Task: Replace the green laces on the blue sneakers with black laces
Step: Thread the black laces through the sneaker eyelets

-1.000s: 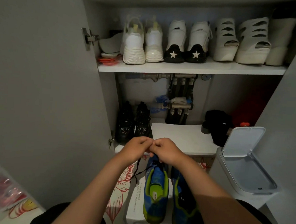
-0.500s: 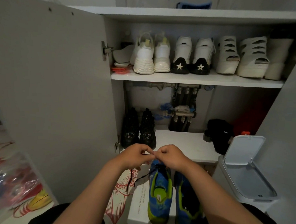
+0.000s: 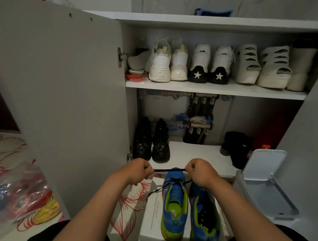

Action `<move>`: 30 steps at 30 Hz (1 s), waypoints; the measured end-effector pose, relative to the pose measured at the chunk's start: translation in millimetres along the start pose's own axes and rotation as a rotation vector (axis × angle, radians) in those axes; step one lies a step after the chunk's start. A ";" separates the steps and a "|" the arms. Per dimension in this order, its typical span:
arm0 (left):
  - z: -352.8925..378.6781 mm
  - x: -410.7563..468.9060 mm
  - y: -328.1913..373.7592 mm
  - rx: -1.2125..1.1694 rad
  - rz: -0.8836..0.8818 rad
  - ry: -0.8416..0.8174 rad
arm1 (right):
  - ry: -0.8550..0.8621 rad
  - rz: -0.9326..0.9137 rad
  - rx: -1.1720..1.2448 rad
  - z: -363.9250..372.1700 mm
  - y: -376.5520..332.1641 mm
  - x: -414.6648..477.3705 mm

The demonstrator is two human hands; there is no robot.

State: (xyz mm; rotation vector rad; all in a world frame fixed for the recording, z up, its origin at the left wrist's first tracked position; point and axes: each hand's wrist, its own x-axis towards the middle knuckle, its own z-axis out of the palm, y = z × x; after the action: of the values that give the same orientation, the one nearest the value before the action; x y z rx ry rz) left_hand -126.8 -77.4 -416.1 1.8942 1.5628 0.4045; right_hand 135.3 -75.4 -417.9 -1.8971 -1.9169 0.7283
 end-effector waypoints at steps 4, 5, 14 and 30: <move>0.3 1.8 0.8 0.034 -0.024 0.029 | 0.005 0.109 -0.258 -3.0 11.7 -0.8; 2.0 2.4 2.6 0.022 -0.024 0.032 | -0.014 0.138 -0.320 -3.1 13.3 -0.9; 40.4 17.1 29.4 -0.132 0.047 -0.156 | -0.221 -0.082 0.217 14.8 -5.0 3.7; 60.2 51.0 35.7 -0.271 0.103 -0.118 | -0.276 -0.047 0.451 23.8 14.4 29.5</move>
State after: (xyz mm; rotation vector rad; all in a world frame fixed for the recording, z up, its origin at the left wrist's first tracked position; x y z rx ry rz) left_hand -50.9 -48.5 -446.2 1.7584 1.2681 0.5124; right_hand 131.9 -49.3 -448.6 -1.5305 -1.7445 1.3358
